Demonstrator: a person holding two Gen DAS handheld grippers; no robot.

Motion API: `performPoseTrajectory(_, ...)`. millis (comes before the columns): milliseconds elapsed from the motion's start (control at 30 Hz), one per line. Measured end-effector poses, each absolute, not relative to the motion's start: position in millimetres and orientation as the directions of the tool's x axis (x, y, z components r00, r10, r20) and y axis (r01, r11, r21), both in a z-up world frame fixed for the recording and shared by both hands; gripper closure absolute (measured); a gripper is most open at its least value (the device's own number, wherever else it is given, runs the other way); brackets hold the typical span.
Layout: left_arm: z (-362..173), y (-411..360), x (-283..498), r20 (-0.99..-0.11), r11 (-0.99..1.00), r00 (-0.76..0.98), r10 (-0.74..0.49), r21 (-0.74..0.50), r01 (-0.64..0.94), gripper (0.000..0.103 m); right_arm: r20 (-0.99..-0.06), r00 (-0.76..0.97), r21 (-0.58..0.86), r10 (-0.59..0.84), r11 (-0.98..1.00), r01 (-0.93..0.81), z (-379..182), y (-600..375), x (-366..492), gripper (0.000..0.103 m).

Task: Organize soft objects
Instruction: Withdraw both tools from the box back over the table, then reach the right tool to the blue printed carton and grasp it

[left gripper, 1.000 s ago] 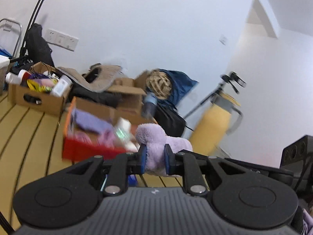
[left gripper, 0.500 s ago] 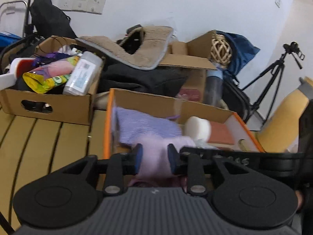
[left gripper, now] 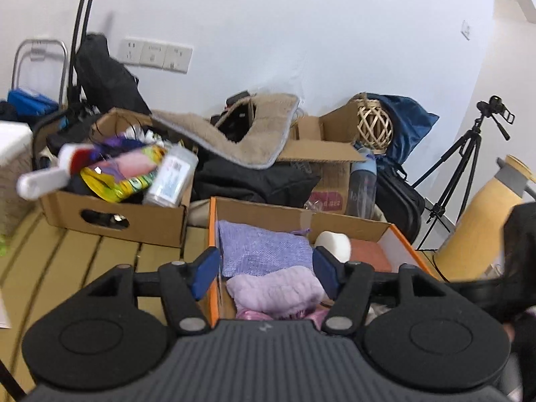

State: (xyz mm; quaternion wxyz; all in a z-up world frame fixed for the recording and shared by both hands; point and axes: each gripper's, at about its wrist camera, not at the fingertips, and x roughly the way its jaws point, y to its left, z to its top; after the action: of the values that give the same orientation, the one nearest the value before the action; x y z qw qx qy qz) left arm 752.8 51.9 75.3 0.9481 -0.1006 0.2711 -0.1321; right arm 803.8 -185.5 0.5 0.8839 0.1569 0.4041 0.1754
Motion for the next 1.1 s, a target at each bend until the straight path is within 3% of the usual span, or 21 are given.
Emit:
performPoseTrajectory(300,142,55,650,-0.421,0.945,0.848,-0.323,-0.198,0.261,0.027,-0.544,0.774,0.302,0.324,0.936,-0.18,105,-255,685,0.038)
performPoseTrajectory(433,149,47,573,-0.327,0.947,0.89,-0.318,-0.158,0.28,0.024,-0.49,0.814,0.307,0.313,0.935,-0.175,116,-274,621,0.037)
performPoseTrajectory(567,125,40,479,-0.246,0.935,0.903,-0.353,-0.124,0.332,0.02,-0.43,0.84,0.288,0.33,0.932,-0.219,96,-275,533,0.029)
performPoseTrajectory(667,98,35,420,-0.234,0.93,0.901,-0.366,-0.125,0.346,0.015,-0.42,0.847,0.254,0.325,0.939,-0.233,71,-267,467,0.029)
performPoseTrajectory(933,33,49,330,-0.355,0.935,0.869,-0.345,-0.207,0.286,0.011,-0.445,0.847,0.241,0.291,0.95,-0.2,4,-254,327,0.022)
performPoseTrajectory(1100,40,51,321,-0.314,0.943,0.894,-0.32,-0.195,0.269,0.011,-0.449,0.852,0.219,0.269,0.958,-0.187,5,-247,316,0.022)
